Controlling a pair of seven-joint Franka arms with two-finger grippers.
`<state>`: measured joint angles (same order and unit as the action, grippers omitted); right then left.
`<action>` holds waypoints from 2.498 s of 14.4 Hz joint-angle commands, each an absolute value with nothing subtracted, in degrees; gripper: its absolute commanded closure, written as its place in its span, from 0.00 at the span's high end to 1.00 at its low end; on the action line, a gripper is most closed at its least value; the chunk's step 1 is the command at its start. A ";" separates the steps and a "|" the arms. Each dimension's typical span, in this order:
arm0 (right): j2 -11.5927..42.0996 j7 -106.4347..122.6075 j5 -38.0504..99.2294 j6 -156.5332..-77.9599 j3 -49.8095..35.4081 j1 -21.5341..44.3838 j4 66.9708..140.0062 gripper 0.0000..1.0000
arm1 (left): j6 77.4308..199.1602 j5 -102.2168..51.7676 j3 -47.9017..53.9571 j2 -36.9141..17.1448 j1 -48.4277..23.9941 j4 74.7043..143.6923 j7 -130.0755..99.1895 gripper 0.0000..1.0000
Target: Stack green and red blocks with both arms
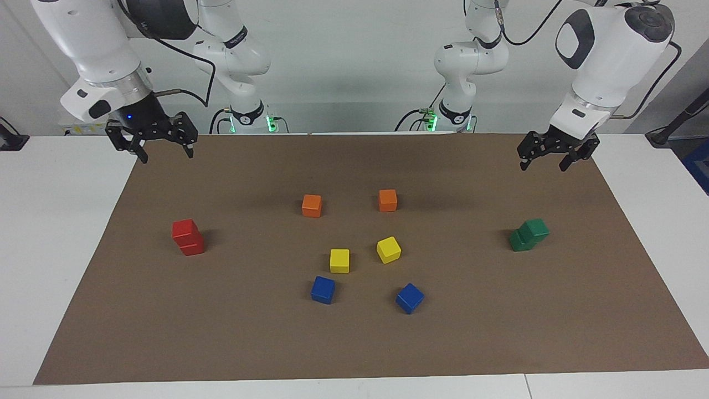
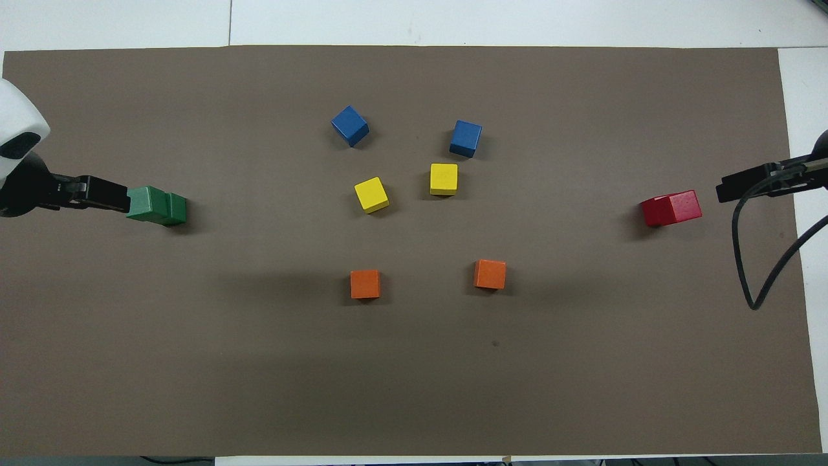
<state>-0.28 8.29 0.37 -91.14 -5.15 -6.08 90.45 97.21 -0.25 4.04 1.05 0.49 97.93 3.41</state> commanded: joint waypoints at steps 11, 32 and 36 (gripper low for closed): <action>-0.62 7.65 -0.53 -87.10 2.82 3.27 90.53 1.00 | 97.73 -0.79 3.96 1.76 1.41 98.79 3.34 1.00; -1.67 7.38 -1.14 -86.22 -0.09 -2.02 92.37 1.00 | 97.65 -0.79 3.96 1.76 1.41 98.79 3.34 1.00; -1.67 7.47 -3.07 -87.19 0.00 -2.11 92.37 1.00 | 97.65 -0.79 3.96 1.76 1.41 98.88 3.34 1.00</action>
<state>-0.36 8.25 -1.77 -85.98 0.53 -1.23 90.69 97.21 -0.25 3.93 1.05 1.12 97.93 3.41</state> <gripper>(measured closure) 0.000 0.000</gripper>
